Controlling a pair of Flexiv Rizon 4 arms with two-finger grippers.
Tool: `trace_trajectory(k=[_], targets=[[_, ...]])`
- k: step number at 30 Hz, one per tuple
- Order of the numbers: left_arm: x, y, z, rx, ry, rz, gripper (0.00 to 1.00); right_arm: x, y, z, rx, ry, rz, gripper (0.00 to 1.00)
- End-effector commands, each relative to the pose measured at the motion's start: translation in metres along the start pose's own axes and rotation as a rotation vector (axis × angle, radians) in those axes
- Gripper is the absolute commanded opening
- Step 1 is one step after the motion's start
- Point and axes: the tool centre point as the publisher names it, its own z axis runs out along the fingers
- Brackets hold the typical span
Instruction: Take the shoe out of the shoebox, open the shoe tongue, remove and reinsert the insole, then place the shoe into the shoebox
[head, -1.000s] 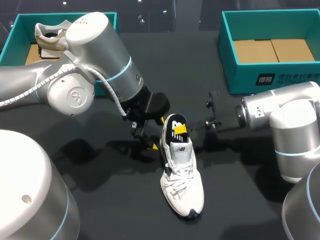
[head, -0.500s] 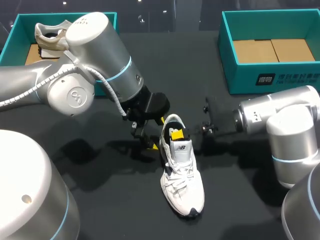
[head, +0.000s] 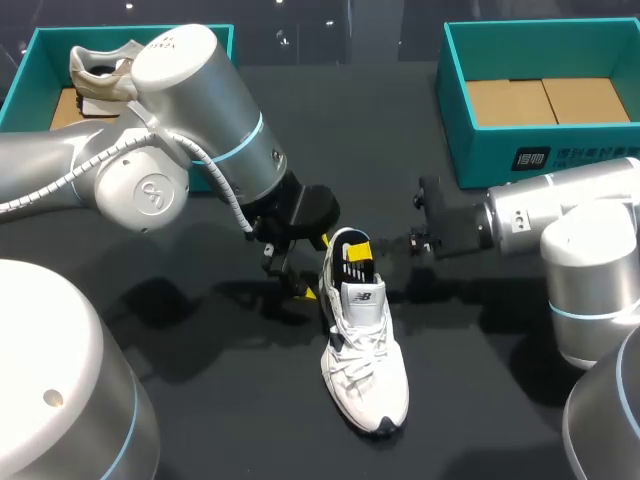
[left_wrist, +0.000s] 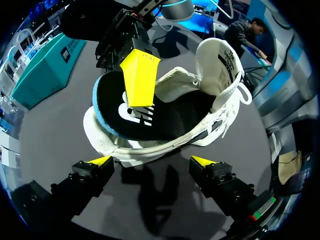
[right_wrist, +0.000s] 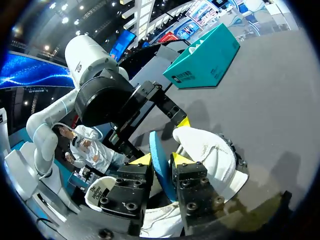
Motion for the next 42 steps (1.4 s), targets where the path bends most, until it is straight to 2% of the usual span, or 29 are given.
trace_trajectory(k=[1, 6, 11, 14, 17, 18, 19, 22, 26, 27, 31, 38, 42], targets=[[-0.001, -0.001, 0.001, -0.002, 0.002, 0.001, 1.0, -0.01, 0.0, 0.006, 0.014, 0.01, 0.022, 0.0], [-0.001, -0.001, 0.001, -0.002, 0.002, 0.001, 1.0, -0.015, -0.017, 0.012, 0.03, 0.006, 0.116, 0.0], [-0.001, -0.001, 0.001, -0.002, 0.002, 0.001, 1.0, -0.008, -0.037, 0.017, 0.046, -0.006, 0.185, 0.0], [-0.001, -0.001, 0.001, -0.002, 0.002, 0.001, 1.0, -0.003, -0.042, 0.017, 0.049, -0.02, 0.201, 0.0], [-0.001, -0.001, 0.001, -0.002, 0.002, 0.001, 1.0, 0.002, -0.039, 0.016, 0.031, -0.039, 0.18, 0.0], [-0.001, -0.001, 0.001, -0.002, 0.002, 0.001, 1.0, 0.003, -0.037, 0.016, 0.025, -0.045, 0.169, 0.03], [-0.001, -0.001, 0.001, -0.002, 0.002, 0.001, 1.0, 0.004, -0.034, 0.015, 0.023, -0.049, 0.158, 0.21], [-0.001, -0.001, 0.001, -0.002, 0.002, 0.001, 1.0, 0.006, -0.025, 0.014, 0.017, -0.062, 0.122, 0.48], [-0.001, 0.0, -0.001, -0.001, -0.001, 0.001, 1.0, 0.007, -0.016, 0.011, 0.009, -0.075, 0.081, 0.52], [-0.001, 0.0, -0.002, -0.001, -0.004, 0.004, 1.0, 0.007, -0.014, 0.01, 0.007, -0.08, 0.076, 0.49], [0.0, 0.003, -0.01, 0.001, -0.012, 0.012, 1.0, 0.009, -0.009, 0.008, 0.001, -0.093, 0.061, 0.5], [0.002, 0.008, -0.024, 0.003, -0.016, 0.029, 1.0, 0.015, -0.01, 0.003, -0.002, -0.129, 0.07, 0.6], [0.002, 0.011, -0.031, 0.005, -0.011, 0.045, 1.0, 0.013, -0.013, -0.004, -0.003, -0.146, 0.093, 0.6]])
